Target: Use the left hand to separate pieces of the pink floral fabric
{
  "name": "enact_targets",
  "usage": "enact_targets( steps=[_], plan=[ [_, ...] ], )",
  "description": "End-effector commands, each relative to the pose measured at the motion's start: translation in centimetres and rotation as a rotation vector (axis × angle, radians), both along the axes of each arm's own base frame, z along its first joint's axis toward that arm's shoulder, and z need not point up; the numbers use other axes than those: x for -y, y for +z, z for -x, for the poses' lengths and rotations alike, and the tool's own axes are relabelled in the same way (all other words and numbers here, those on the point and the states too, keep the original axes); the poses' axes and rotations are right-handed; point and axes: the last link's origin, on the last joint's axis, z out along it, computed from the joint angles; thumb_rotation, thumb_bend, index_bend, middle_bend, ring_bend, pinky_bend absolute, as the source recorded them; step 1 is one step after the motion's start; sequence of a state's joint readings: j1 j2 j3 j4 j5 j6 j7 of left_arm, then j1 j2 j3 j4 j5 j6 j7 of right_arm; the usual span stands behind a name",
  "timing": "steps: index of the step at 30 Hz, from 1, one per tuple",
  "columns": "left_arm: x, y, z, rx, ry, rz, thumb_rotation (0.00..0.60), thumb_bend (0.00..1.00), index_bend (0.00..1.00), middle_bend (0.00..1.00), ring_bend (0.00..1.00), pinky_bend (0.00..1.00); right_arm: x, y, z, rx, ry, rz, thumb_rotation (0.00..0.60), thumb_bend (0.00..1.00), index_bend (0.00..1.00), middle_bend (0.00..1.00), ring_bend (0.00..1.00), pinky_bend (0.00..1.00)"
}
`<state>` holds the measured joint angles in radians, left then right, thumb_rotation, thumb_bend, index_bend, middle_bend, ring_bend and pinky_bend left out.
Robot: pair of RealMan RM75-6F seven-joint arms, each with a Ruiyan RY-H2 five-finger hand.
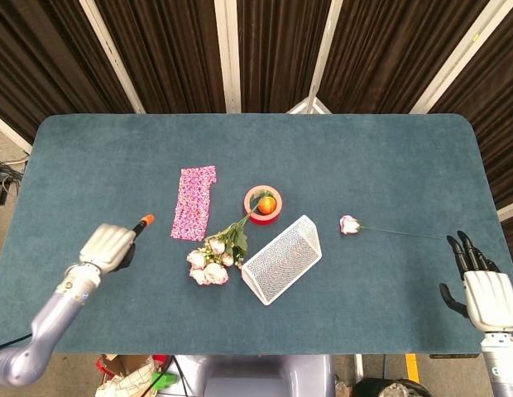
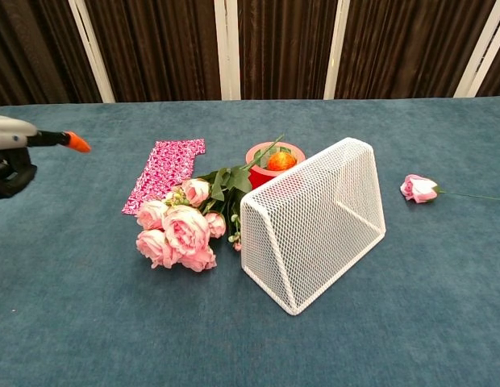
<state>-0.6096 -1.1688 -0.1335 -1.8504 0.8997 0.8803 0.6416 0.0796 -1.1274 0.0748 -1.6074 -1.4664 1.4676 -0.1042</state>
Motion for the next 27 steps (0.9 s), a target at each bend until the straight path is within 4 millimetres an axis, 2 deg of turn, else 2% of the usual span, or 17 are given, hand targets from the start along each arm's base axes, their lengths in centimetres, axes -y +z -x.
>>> enact_targets(
  steps=[1, 12, 27],
  plan=[
    [-0.7, -2.0, -1.2, -0.019, 0.006, 0.047, 0.600, 1.00, 0.00, 0.83, 0.78, 0.65, 0.0, 0.1, 0.1, 0.001, -0.002, 0.003, 0.600, 0.38, 0.00, 0.06, 0.18, 0.34],
    [-2.2, -4.5, -2.3, -0.047, 0.040, 0.071, 0.600, 1.00, 0.00, 0.83, 0.78, 0.66, 0.1, 0.2, 0.2, 0.004, -0.006, 0.006, 0.600, 0.38, 0.00, 0.06, 0.18, 0.34],
    [-3.1, -7.2, -3.2, -0.110, 0.106, 0.112, 0.600, 1.00, 0.00, 0.83, 0.78, 0.66, 0.2, 0.2, 0.3, 0.003, -0.008, 0.004, 0.600, 0.38, 0.00, 0.06, 0.18, 0.34]
  ],
)
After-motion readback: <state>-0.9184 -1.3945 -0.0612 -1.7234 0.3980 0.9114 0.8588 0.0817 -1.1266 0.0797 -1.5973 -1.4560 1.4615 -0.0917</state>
